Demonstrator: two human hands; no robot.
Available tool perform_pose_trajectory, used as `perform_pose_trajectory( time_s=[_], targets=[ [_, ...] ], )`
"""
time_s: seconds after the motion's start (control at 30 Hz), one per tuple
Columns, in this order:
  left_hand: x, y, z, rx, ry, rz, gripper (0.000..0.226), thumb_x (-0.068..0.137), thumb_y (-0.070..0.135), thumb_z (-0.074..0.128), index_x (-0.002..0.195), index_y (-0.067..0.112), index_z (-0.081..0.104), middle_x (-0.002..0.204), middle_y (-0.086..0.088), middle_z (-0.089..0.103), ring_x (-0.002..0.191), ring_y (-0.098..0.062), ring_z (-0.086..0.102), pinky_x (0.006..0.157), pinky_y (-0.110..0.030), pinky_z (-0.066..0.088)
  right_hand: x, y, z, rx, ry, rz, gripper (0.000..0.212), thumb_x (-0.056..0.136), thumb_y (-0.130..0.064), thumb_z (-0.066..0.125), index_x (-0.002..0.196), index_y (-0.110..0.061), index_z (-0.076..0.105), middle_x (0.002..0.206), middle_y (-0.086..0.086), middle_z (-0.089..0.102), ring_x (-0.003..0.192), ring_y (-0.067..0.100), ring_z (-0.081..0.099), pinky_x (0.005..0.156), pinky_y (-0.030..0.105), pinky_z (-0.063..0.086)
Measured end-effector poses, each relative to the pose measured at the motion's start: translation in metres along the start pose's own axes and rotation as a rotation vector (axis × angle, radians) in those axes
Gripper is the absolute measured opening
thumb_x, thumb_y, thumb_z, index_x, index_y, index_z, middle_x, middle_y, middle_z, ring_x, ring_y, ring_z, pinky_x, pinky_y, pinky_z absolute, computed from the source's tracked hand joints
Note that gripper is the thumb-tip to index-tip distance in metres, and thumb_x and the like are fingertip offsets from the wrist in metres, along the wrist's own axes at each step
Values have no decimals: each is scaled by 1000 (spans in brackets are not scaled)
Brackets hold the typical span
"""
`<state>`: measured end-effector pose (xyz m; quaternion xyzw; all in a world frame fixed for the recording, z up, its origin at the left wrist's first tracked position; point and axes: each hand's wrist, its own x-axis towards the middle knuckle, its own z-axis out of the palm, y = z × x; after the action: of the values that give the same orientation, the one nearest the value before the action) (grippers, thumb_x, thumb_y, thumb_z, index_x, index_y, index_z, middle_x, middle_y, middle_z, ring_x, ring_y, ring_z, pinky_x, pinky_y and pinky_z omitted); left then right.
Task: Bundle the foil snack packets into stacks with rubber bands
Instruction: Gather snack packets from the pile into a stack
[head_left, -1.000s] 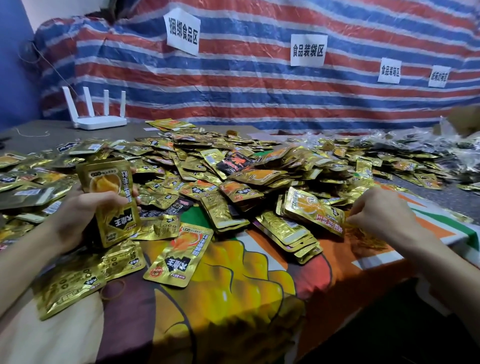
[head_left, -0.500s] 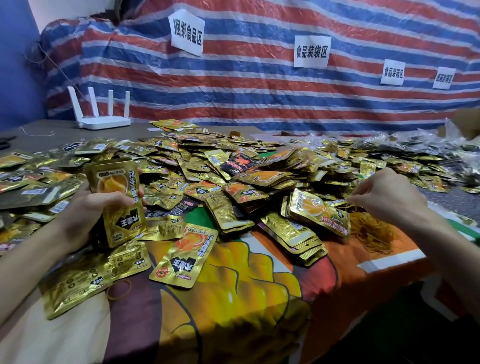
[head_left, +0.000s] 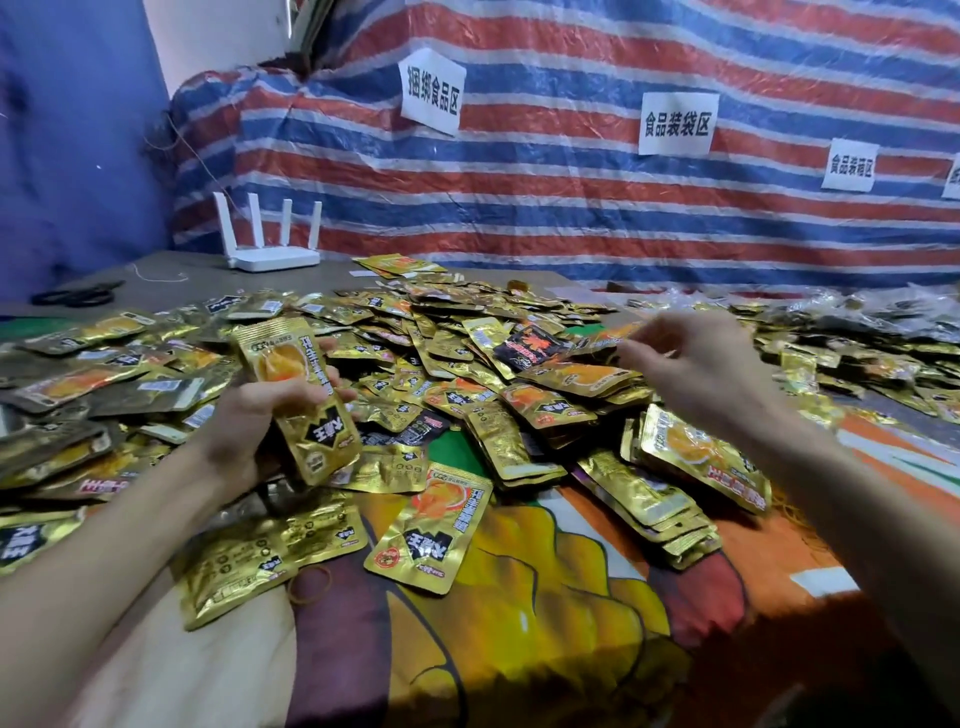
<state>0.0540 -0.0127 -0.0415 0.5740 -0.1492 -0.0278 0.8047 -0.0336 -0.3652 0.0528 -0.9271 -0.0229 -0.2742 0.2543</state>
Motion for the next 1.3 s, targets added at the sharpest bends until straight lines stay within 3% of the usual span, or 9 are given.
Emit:
perform_pose_trajectory(
  time_s=[0.1, 0.27, 0.43, 0.6, 0.77, 0.9, 1.0, 1.17, 1.3],
  targets=[
    [-9, 13, 6, -59, -113, 11, 61, 63, 10, 70, 124, 17, 68, 97, -8, 67, 98, -36, 70, 80, -47, 61, 5, -49, 47, 167, -115, -80, 15, 98, -25, 64, 101, -13, 72, 92, -5, 70, 85, 6, 64, 77, 25, 54],
    [-12, 16, 5, -24, -148, -138, 59, 62, 13, 70, 121, 8, 65, 97, -12, 69, 89, -31, 67, 91, -51, 54, 13, -109, 125, 312, -242, -211, 14, 98, -26, 64, 100, -15, 72, 91, -9, 70, 84, 1, 63, 76, 19, 52],
    [-10, 24, -8, -71, -66, -189, 27, 64, 12, 66, 87, 11, 81, 87, -18, 72, 71, -31, 69, 70, -40, 61, 24, -128, 175, 535, -126, -225, 12, 98, -21, 65, 96, -12, 73, 83, -13, 72, 75, -5, 65, 66, 12, 49],
    [-8, 28, -17, 70, 18, -214, 25, 61, 13, 71, 84, 8, 78, 90, -19, 71, 75, -32, 66, 77, -40, 56, 22, -118, 196, 641, -74, -316, 9, 94, -19, 70, 96, -10, 73, 85, -15, 67, 76, -13, 64, 65, 5, 45],
    [-5, 28, -20, 97, -40, -289, 18, 61, 12, 71, 77, 10, 78, 89, -18, 72, 75, -30, 68, 74, -38, 57, 19, -113, 201, 652, -80, -328, 10, 93, -23, 72, 96, -14, 74, 83, -12, 73, 77, -2, 67, 65, 11, 47],
    [-6, 25, -21, 53, -179, -315, 42, 61, 10, 74, 102, 8, 75, 94, -13, 68, 86, -29, 66, 80, -40, 54, 18, -105, 201, 693, -63, -249, 4, 93, -20, 71, 90, -23, 72, 75, -23, 69, 75, -5, 63, 65, 11, 45],
    [-4, 23, -21, -39, -265, -282, 39, 71, 5, 64, 109, 13, 75, 96, -9, 66, 86, -27, 65, 80, -42, 54, 18, -100, 199, 723, -58, -215, 8, 93, -18, 71, 89, -25, 71, 74, -16, 65, 68, -9, 58, 61, 10, 43],
    [-4, 23, -16, 3, -148, -274, 33, 67, 3, 64, 93, 15, 82, 90, -13, 76, 77, -25, 74, 65, -37, 61, 16, -101, 196, 785, -90, -232, 14, 92, -19, 72, 84, -30, 69, 72, -25, 68, 67, -8, 60, 60, 11, 44],
    [-6, 25, -15, -68, -140, -238, 43, 69, 1, 62, 108, 12, 78, 98, -17, 75, 77, -29, 74, 63, -38, 61, 14, -104, 198, 809, -146, -233, 10, 93, -18, 71, 85, -24, 72, 76, -29, 70, 70, -8, 62, 62, 13, 43]
  ],
)
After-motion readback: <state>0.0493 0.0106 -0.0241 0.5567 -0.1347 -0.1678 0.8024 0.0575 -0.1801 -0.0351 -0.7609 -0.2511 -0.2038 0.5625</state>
